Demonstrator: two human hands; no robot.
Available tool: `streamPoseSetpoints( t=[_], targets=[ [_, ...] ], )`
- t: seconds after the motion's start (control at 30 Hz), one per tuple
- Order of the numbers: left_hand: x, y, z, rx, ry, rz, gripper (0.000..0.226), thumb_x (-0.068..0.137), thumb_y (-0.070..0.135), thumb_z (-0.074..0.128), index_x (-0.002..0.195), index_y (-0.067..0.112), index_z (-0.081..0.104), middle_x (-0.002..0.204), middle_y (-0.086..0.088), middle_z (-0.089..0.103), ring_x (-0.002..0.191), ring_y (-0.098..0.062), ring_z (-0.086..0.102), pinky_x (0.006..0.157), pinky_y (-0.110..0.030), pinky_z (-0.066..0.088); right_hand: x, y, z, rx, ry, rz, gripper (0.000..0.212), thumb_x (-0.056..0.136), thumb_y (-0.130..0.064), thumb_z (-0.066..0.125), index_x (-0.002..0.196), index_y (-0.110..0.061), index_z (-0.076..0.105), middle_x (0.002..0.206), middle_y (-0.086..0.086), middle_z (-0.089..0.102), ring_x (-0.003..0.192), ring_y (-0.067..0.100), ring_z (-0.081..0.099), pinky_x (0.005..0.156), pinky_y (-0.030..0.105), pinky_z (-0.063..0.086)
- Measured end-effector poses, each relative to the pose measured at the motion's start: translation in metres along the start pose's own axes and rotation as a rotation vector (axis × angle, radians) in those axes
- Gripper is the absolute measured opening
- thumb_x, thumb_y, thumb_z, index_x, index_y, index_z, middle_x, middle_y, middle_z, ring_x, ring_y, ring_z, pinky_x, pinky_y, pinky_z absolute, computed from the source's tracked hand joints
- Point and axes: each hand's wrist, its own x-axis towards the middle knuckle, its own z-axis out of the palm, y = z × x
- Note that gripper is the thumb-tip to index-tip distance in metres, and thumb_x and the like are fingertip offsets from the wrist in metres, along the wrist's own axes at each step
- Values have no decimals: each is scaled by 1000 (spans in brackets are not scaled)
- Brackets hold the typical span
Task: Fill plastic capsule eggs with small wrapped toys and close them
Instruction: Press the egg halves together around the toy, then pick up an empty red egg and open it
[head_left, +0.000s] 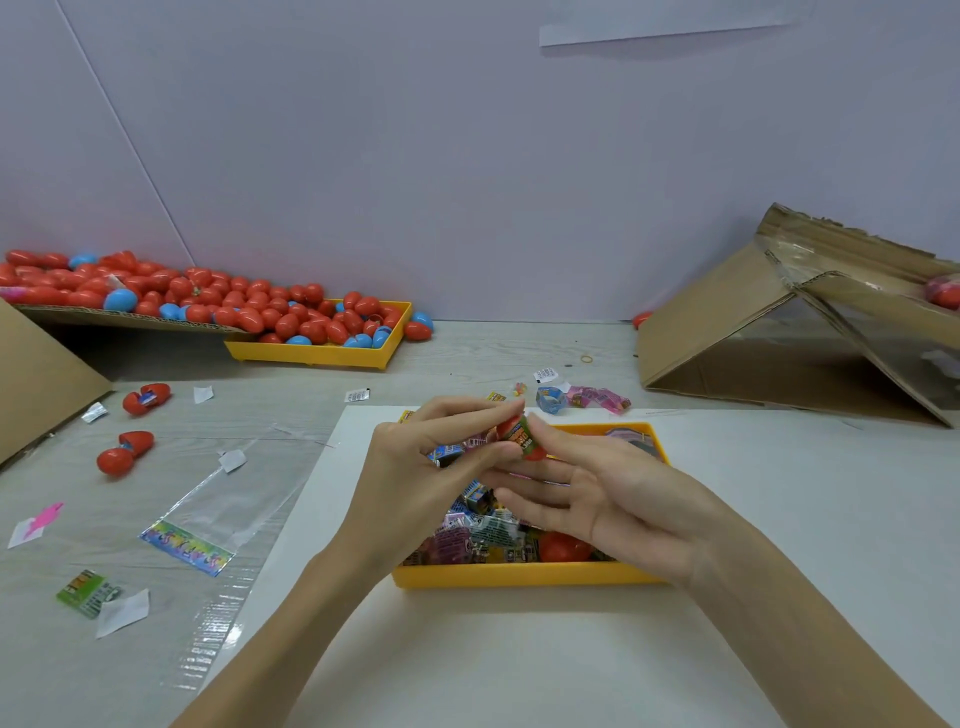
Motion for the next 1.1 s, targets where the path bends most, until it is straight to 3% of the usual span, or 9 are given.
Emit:
streamPoseSetpoints(
  t=[0.23,0.37,0.43,0.47,0.6,0.7,0.83,1.0,1.1],
  targets=[
    [2,-1,2,39,-74,-55,47,93,31,69,140,33,62,133,19,68,116,-3,67,98,-16,50,1,-5,-9,-473,213,-201,35,91,-39,72,104,-7,81,89,11,73,75,14,67,66,19,57],
    [4,-3,-7,80,57,-100,45,93,49,61,139,47,60,135,27,63,108,3,68,91,-8,50,-5,-67,-34,91,156,-336,48,94,-31,69,122,7,71,98,10,72,80,13,69,70,21,59],
    [6,-3,-11,79,97,-120,40,93,51,59,132,46,65,132,26,66,108,-1,70,90,-18,55,-11,-104,-52,373,149,-535,57,90,-33,72,130,7,63,112,14,74,90,17,73,74,23,60],
    [7,-3,-13,75,110,-132,38,93,52,57,130,45,67,130,25,67,108,-4,70,90,-23,57,-12,-115,-58,359,185,-586,61,88,-34,73,132,5,59,118,15,74,95,18,74,76,24,60],
    [8,-4,-12,139,109,-144,35,94,53,54,123,42,71,125,23,70,106,-3,69,87,-23,58,-4,-87,-79,-50,345,-443,40,93,-22,71,125,1,69,115,13,74,97,17,74,78,25,60],
    [6,-7,-11,190,94,-170,31,95,48,57,119,38,73,120,20,71,107,4,65,83,-8,51,2,-50,-83,-138,334,-397,23,97,-16,67,115,-5,78,102,8,74,88,14,71,73,23,59],
    [7,-9,-16,208,171,-212,19,100,33,61,114,34,74,107,24,74,105,6,63,79,-4,47,7,-35,-65,-316,342,-455,23,103,-18,59,108,-11,80,87,5,71,76,12,65,65,23,54],
    [42,-38,-27,224,270,-491,20,105,26,58,120,24,70,115,12,70,108,-8,63,75,-16,46,5,-17,-45,-656,389,-536,20,104,-16,59,101,-14,79,76,6,71,60,12,61,54,15,47],
    [91,-73,-51,502,230,-519,28,106,18,54,128,6,66,127,-9,66,119,-28,59,92,-37,49,7,-11,-36,-845,382,-585,19,103,-16,60,97,-18,77,73,4,72,60,15,65,59,19,52]
  ],
)
